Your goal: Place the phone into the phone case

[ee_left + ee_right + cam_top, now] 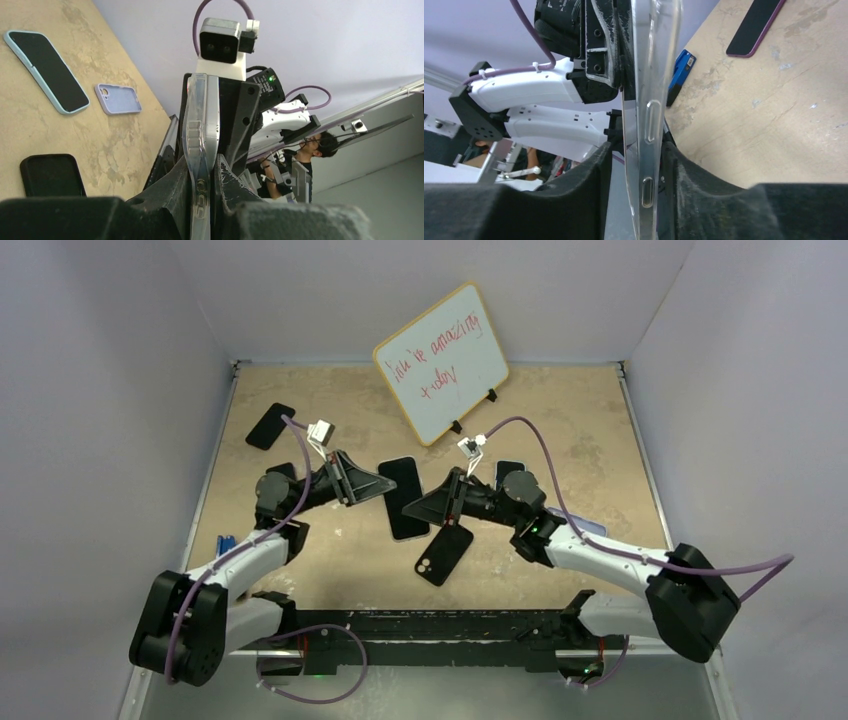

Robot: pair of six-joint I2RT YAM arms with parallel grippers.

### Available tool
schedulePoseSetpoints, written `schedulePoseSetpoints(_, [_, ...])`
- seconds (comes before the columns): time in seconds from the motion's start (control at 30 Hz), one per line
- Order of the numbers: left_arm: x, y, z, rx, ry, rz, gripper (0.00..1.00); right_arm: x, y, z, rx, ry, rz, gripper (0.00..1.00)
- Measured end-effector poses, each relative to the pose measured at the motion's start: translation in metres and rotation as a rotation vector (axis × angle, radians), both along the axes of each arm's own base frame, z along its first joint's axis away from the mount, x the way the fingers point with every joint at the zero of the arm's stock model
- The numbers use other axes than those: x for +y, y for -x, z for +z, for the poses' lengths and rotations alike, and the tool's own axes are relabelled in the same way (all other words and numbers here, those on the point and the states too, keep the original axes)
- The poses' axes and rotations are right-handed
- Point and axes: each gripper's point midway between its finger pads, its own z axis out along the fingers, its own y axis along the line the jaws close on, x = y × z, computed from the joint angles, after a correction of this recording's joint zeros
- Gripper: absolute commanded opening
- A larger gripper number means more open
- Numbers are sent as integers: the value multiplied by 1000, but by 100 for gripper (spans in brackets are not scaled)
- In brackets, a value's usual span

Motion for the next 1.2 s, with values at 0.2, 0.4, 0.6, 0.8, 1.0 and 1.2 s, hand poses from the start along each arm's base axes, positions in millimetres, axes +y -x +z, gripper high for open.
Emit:
schedulePoseSetpoints(0.2, [-3, 9, -2, -32, -10, -59, 0, -8, 2, 9, -10, 3, -13, 69])
schedulePoseSetpoints(0.4, [-5, 23, -3, -82, -25, -138, 0, -22, -18, 17, -3, -2, -62, 70])
schedulePoseSetpoints(0.6, [-5, 31, -7, -100, -34, -196, 0, -28, -27, 24, -6, -6, -72, 69])
schedulePoseSetpoints(0.8, [-6, 33, -15, -85, -49, -229, 0, -19, -31, 31, -7, -4, -28, 61])
schedulePoseSetpoints(1.0, [-7, 30, -24, -49, -59, -241, 0, -12, -33, 24, 18, 4, 6, 17])
schedulePoseSetpoints(1.2, [-8, 27, -31, -42, -96, -224, 0, -12, -35, 16, 35, 29, 1, 0])
